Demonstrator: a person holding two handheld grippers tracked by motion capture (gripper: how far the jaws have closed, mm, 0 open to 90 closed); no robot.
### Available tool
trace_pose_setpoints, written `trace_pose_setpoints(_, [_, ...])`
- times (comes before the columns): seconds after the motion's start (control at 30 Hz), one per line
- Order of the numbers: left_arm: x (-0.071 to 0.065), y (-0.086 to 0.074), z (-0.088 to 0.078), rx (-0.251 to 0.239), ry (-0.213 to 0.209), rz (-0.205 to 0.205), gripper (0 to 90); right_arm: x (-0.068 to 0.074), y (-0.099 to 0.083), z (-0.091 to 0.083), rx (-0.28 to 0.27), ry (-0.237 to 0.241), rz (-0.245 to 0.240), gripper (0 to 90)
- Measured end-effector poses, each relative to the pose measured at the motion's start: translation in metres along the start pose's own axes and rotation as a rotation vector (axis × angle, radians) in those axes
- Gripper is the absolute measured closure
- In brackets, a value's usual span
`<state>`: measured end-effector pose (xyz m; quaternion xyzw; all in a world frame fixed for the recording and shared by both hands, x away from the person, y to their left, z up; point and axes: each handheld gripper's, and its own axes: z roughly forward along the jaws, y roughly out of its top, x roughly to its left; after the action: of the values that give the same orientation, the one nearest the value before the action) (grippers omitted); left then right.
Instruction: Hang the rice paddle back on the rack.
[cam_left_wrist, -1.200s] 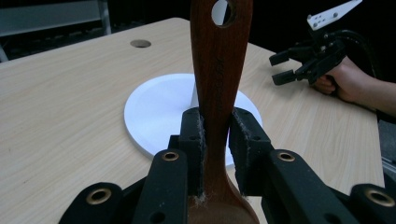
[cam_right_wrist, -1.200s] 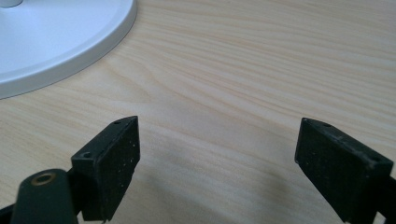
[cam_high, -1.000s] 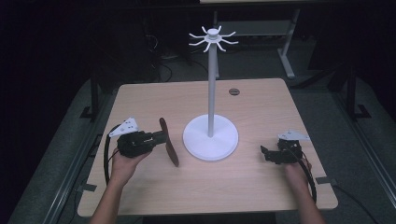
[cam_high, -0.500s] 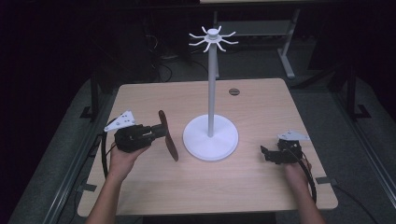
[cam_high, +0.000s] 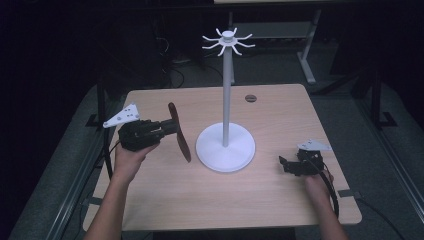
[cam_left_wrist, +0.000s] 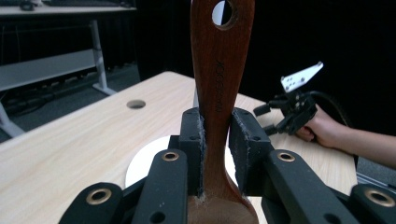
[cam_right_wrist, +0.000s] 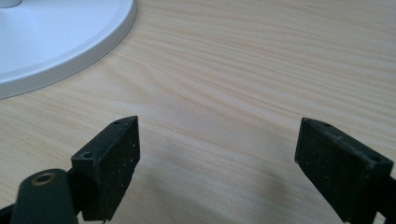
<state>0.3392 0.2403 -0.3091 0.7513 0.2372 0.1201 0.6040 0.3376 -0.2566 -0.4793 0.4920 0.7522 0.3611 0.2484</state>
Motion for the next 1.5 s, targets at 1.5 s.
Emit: trace_pose_setpoints(1.5, [0.000, 0.129, 0.043, -0.067, -0.072, 0.148, 75.4, -0.001, 0.000, 0.000, -0.005, 0.003, 0.001, 13.5])
